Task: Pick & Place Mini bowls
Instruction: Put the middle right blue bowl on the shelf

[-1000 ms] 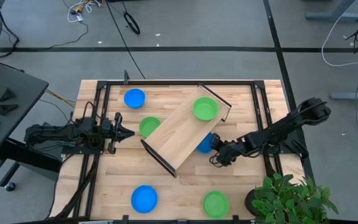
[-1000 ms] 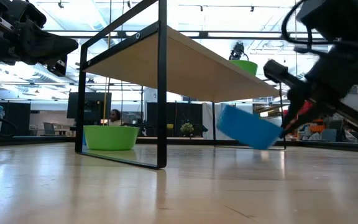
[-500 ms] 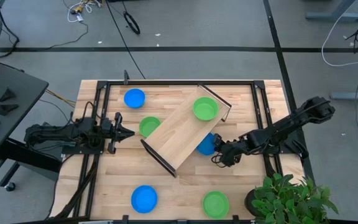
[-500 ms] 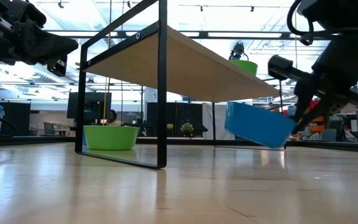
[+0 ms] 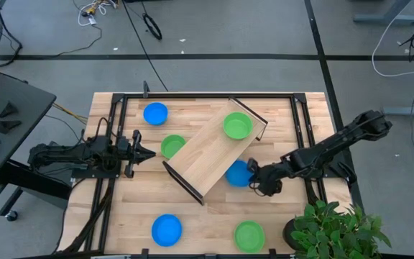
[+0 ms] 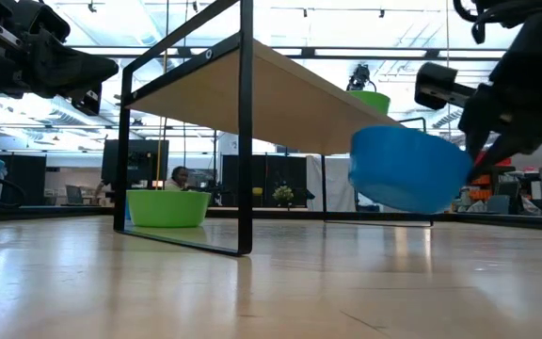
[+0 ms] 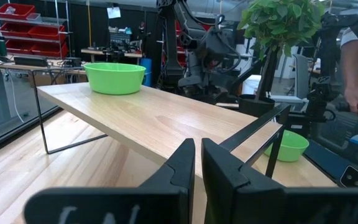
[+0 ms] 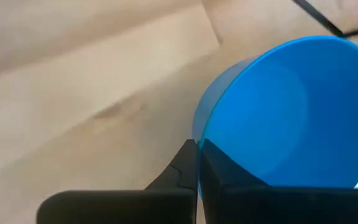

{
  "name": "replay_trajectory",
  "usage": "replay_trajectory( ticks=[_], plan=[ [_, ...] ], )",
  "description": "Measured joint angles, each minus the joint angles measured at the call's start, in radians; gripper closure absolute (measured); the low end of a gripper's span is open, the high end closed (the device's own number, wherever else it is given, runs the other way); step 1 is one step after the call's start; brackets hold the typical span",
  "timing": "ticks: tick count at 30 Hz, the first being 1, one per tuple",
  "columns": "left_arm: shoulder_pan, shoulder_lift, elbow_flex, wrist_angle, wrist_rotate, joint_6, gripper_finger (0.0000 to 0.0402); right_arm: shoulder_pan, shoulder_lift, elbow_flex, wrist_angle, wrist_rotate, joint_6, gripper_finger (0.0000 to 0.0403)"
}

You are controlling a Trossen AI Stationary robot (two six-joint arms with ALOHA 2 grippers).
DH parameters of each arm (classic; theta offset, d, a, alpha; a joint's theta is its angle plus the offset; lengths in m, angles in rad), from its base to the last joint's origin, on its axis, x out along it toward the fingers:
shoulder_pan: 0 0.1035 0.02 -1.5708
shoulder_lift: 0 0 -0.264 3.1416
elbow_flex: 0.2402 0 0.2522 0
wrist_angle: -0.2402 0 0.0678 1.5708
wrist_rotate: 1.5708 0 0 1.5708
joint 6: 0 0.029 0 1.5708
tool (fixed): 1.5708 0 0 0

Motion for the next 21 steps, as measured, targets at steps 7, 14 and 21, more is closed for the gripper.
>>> replay_trajectory(
  ticks=[7, 14, 21],
  plan=[
    [0.000, 0.000, 0.000, 0.000, 0.000, 0.000, 0.0369, 0.010, -0.027, 0.012, -0.008, -0.092, 0.051, 0.0403],
    [0.000, 0.000, 0.000, 0.000, 0.000, 0.000, 0.0369, 0.009, -0.063, 0.046, -0.009, -0.205, 0.164, 0.0403],
    [0.000, 0.000, 0.000, 0.000, 0.000, 0.000, 0.0369, 0.009, -0.094, 0.051, -0.015, -0.339, 0.324, 0.0403]
  ],
)
